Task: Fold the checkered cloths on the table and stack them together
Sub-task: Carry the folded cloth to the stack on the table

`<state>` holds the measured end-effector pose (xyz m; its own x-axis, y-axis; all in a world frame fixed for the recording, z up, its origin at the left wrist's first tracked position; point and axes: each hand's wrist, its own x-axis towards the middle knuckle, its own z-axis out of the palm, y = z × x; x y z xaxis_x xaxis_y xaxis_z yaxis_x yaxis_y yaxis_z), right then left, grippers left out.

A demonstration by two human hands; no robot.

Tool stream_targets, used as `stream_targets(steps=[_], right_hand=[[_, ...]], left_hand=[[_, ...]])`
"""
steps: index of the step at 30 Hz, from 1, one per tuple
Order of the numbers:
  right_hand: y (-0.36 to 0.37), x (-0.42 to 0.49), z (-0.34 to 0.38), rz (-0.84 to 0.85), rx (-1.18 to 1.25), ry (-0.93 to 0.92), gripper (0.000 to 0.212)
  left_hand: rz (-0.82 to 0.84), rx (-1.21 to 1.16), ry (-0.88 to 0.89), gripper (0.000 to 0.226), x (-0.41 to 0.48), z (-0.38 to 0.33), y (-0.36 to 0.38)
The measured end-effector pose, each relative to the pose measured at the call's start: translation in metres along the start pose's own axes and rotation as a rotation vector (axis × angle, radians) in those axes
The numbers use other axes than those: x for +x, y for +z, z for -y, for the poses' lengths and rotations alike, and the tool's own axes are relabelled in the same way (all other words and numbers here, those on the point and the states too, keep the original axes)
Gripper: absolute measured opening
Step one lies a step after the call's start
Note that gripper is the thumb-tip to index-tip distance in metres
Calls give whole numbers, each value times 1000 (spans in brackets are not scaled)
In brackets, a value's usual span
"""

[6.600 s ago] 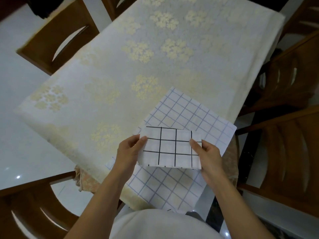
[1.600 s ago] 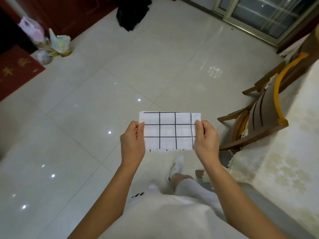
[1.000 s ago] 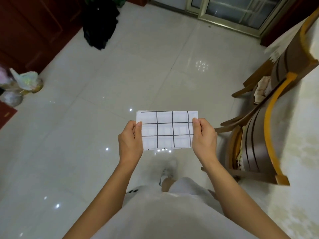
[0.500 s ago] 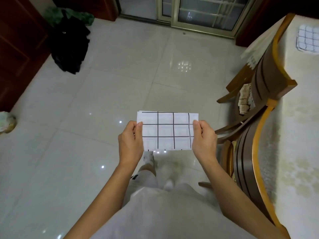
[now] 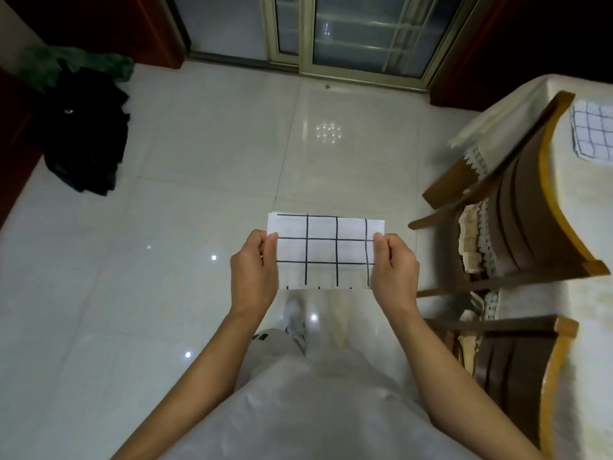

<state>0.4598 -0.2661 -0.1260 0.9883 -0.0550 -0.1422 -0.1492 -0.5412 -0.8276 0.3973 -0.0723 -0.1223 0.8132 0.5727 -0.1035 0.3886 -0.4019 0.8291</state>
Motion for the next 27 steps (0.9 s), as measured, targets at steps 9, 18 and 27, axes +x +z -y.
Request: stream_targets(steps=[9,18,27], right_hand=[[22,88,31,-57,36,44,42],[8,177,28,-135,61,95,39],[-41,333,14,-236,103,111,39]], left_hand=[[112,-71,4,37,109,-25,19],[189,-55,79,38,189,-69,81],[233,-7,151,36,295,-163,193]])
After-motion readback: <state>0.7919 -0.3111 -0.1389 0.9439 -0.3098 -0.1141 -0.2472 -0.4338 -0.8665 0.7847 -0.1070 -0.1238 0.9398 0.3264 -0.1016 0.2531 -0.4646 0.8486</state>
